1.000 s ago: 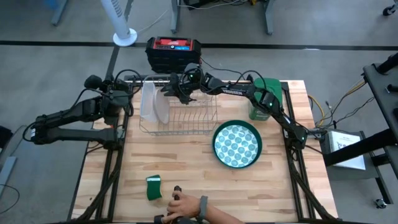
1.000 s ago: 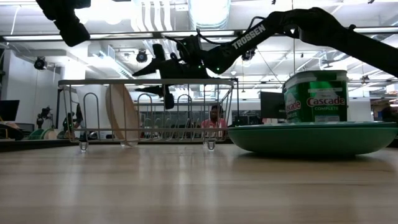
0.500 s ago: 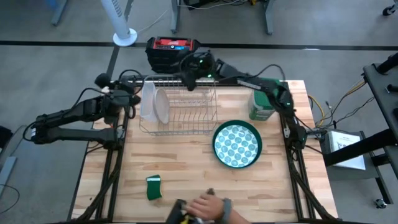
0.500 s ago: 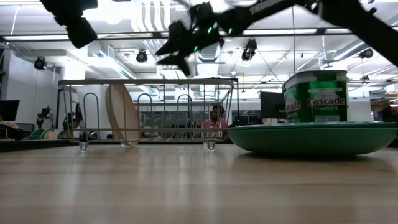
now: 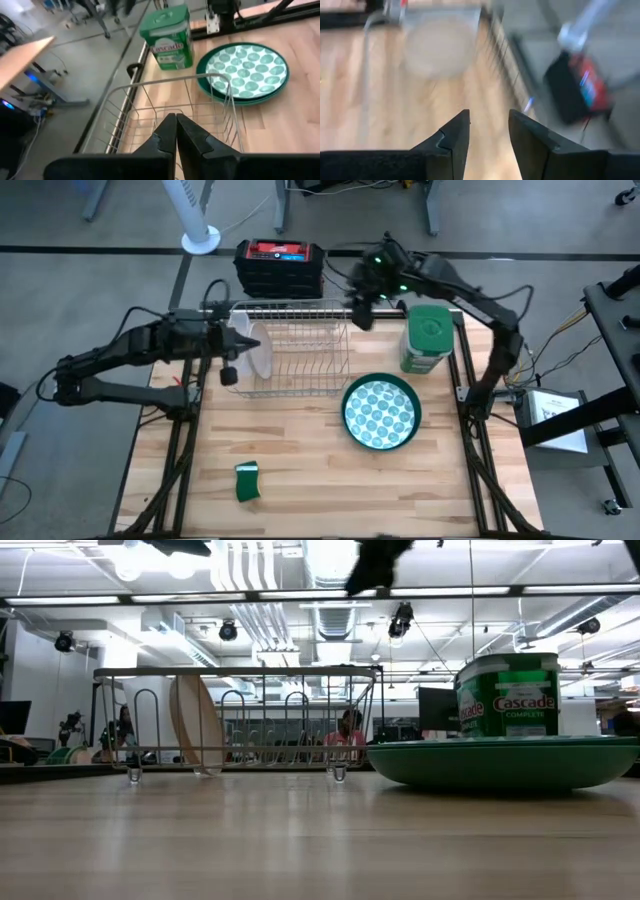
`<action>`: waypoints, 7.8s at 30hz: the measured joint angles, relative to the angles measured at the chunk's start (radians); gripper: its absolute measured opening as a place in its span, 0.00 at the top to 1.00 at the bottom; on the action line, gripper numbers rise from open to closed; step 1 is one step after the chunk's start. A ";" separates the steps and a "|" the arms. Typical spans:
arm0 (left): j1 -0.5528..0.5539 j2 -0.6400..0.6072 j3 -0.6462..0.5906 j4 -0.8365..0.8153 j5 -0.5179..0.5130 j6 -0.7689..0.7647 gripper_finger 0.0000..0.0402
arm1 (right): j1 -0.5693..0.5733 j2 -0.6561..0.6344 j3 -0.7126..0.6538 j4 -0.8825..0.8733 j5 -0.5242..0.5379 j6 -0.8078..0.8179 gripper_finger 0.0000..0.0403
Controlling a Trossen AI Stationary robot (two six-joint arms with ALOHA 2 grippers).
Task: Sort dishes
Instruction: Put the blue patterned plate on the dish rack, then adjust the dish rack, then put the blue patterned plate on the dish rack
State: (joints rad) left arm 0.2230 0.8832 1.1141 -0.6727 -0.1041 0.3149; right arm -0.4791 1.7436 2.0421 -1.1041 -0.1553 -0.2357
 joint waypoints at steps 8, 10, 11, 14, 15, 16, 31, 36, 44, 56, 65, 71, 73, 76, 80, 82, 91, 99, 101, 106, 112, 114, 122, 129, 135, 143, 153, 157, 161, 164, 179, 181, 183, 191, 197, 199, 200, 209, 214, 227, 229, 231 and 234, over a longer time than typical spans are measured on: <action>-0.003 0.220 0.042 0.043 0.098 0.035 1.00 | 0.057 -0.161 -0.209 -0.083 0.010 0.218 0.76; -0.007 0.286 0.067 0.040 0.115 0.040 1.00 | 0.072 -0.209 -0.287 -0.085 0.046 0.260 0.77; -0.008 0.318 0.082 0.032 0.116 0.040 1.00 | 0.077 -0.234 -0.329 -0.088 0.067 0.281 0.77; -0.019 0.405 0.137 -0.007 0.115 0.032 1.00 | 0.098 -0.321 -0.466 -0.089 0.107 0.353 0.77; -0.026 0.430 0.158 -0.020 0.115 0.032 1.00 | 0.104 -0.353 -0.514 -0.087 0.106 0.378 0.77; -0.033 0.455 0.178 -0.028 0.115 0.035 1.00 | 0.111 -0.389 -0.560 -0.081 0.107 0.406 0.76; -0.172 0.768 0.344 -0.062 0.116 0.169 1.00 | 0.284 -0.806 -1.191 0.249 0.132 0.805 0.74; -0.234 0.826 0.346 -0.043 0.114 0.277 1.00 | 0.358 -0.818 -1.255 0.274 0.147 0.888 0.76; -0.285 0.933 0.345 0.080 0.113 0.278 1.00 | 0.496 -0.747 -1.270 0.208 0.292 1.070 0.71; -0.295 1.059 0.347 0.172 0.053 0.244 1.00 | 0.636 -0.616 -1.273 0.081 0.408 1.275 0.58; -0.312 1.119 0.354 0.191 0.043 0.226 1.00 | 0.639 -0.490 -1.276 0.100 0.420 1.267 0.53; -0.315 1.121 0.352 0.211 0.030 0.206 1.00 | 0.639 -0.445 -1.283 0.156 0.420 1.251 0.54; -0.316 1.121 0.352 0.210 0.031 0.205 1.00 | 0.639 -0.435 -1.289 0.167 0.420 1.247 0.54; -0.315 1.121 0.351 0.210 0.031 0.203 1.00 | 0.639 -0.427 -1.312 0.177 0.420 1.247 0.54; -0.315 1.123 0.350 0.214 0.033 0.198 1.00 | 0.639 -0.437 -1.358 0.246 0.422 1.248 0.55; -0.315 1.123 0.345 0.228 0.033 0.187 1.00 | 0.638 -0.451 -1.387 0.298 0.422 1.247 0.57; -0.315 1.141 0.331 0.284 0.038 0.152 1.00 | 0.638 -0.498 -1.470 0.416 0.435 1.243 0.67; -0.317 1.170 0.334 0.296 0.031 0.148 1.00 | 0.638 -0.524 -1.489 0.440 0.480 1.244 0.78; -0.316 1.170 0.333 0.300 0.031 0.147 1.00 | 0.638 -0.539 -1.492 0.441 0.482 1.235 0.80; -0.316 1.170 0.332 0.311 0.031 0.144 1.00 | 0.637 -0.595 -1.496 0.430 0.492 1.216 0.88; -0.314 1.171 0.331 0.337 0.021 0.135 1.00 | 0.638 -0.666 -1.495 0.430 0.486 1.197 0.99; -0.312 1.172 0.331 0.339 0.015 0.137 1.00 | 0.639 -0.680 -1.493 0.437 0.483 1.206 0.99; -0.313 1.179 0.331 0.341 -0.018 0.147 1.00 | 0.638 -0.688 -1.493 0.424 0.479 1.245 0.98; -0.314 1.190 0.332 0.348 -0.029 0.148 1.00 | 0.639 -0.737 -1.492 0.345 0.384 1.324 0.91; -0.313 1.202 0.332 0.365 -0.036 0.150 1.00 | 0.639 -0.794 -1.499 0.310 0.371 1.354 0.73; -0.314 1.210 0.332 0.374 -0.092 0.185 1.00 | 0.639 -0.792 -1.548 0.369 0.362 1.359 0.54; -0.312 1.213 0.401 0.269 -0.086 0.180 1.00 | 0.639 -0.792 -1.550 0.378 0.362 1.353 0.45; -0.312 1.215 0.428 0.236 -0.081 0.180 1.00 | 0.639 -0.793 -1.550 0.378 0.362 1.342 0.43; -0.312 1.215 0.465 0.215 -0.071 0.185 1.00 | 0.639 -0.794 -1.550 0.377 0.363 1.328 0.43; -0.312 1.215 0.492 0.190 -0.036 0.181 1.00 | 0.639 -0.794 -1.550 0.377 0.363 1.321 0.43; -0.366 1.156 0.573 -0.145 0.065 0.134 1.00 | 0.641 -0.794 -1.551 0.379 0.367 1.242 0.44; -0.379 1.138 0.573 -0.225 0.057 0.080 1.00 | 0.641 -0.794 -1.551 0.380 0.376 1.226 0.45; -0.389 1.125 0.573 -0.332 0.038 -0.003 1.00 | 0.641 -0.794 -1.551 0.381 0.396 1.212 0.45; -0.405 1.064 0.464 -0.697 0.032 -0.346 1.00 | 0.641 -0.794 -1.553 0.387 0.423 1.178 0.44; -0.406 0.975 0.360 -0.709 -0.015 -0.388 1.00 | 0.641 -0.793 -1.553 0.389 0.445 1.172 0.43; -0.406 0.944 0.336 -0.709 -0.077 -0.389 1.00 | 0.641 -0.793 -1.553 0.391 0.445 1.171 0.44; -0.406 0.928 0.322 -0.711 -0.101 -0.388 1.00 | 0.641 -0.792 -1.553 0.392 0.445 1.172 0.44; -0.406 0.803 0.148 -0.719 -0.121 -0.383 1.00 | 0.641 -0.792 -1.553 0.444 0.445 1.173 0.43; -0.405 0.754 0.056 -0.712 -0.159 -0.384 1.00 | 0.641 -0.792 -1.553 0.449 0.445 1.177 0.43; -0.406 0.729 0.142 -0.703 -0.097 -0.464 1.00 | 0.641 -0.792 -1.553 0.466 0.384 1.180 0.44; -0.416 0.731 0.217 -0.676 -0.078 -0.471 1.00 | 0.641 -0.792 -1.553 0.465 0.371 1.197 0.43; -0.420 0.731 0.275 -0.588 -0.070 -0.449 1.00 | 0.640 -0.792 -1.553 0.465 0.365 1.210 0.43; -0.421 0.731 0.327 -0.389 -0.069 -0.388 1.00 | 0.641 -0.792 -1.552 0.453 0.363 1.212 0.44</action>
State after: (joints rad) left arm -0.1978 1.6146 1.4412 -1.0619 -0.1727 -0.0733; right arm 0.1616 0.9516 0.4896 -0.6510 0.2076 0.9763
